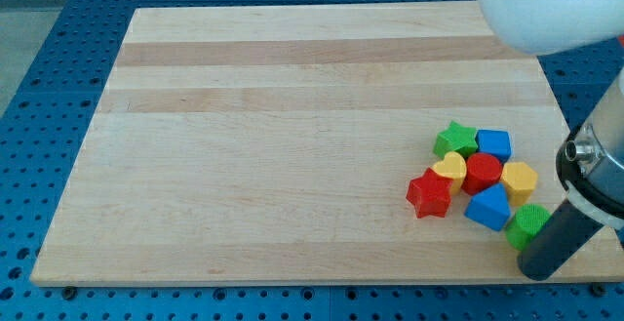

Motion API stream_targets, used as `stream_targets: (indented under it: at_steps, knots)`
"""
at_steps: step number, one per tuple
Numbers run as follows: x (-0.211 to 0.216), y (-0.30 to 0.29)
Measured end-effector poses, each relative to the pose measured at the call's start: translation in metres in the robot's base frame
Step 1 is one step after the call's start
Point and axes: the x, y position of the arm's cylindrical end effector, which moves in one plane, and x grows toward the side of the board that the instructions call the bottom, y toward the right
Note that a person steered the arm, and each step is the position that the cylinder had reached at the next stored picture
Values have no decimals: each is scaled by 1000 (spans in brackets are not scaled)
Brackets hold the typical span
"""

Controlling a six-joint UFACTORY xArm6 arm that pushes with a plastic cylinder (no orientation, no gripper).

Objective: Push the green circle bottom of the yellow hexagon

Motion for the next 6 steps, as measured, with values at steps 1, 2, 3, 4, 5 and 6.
stream_targets:
  at_steps: [1,2,3,4,5,6]
  knots:
    - [-5,0]
    - [-11,0]
    - [-13,-3]
    - [-13,-10]
    - [-18,-12]
    - [-25,-12]
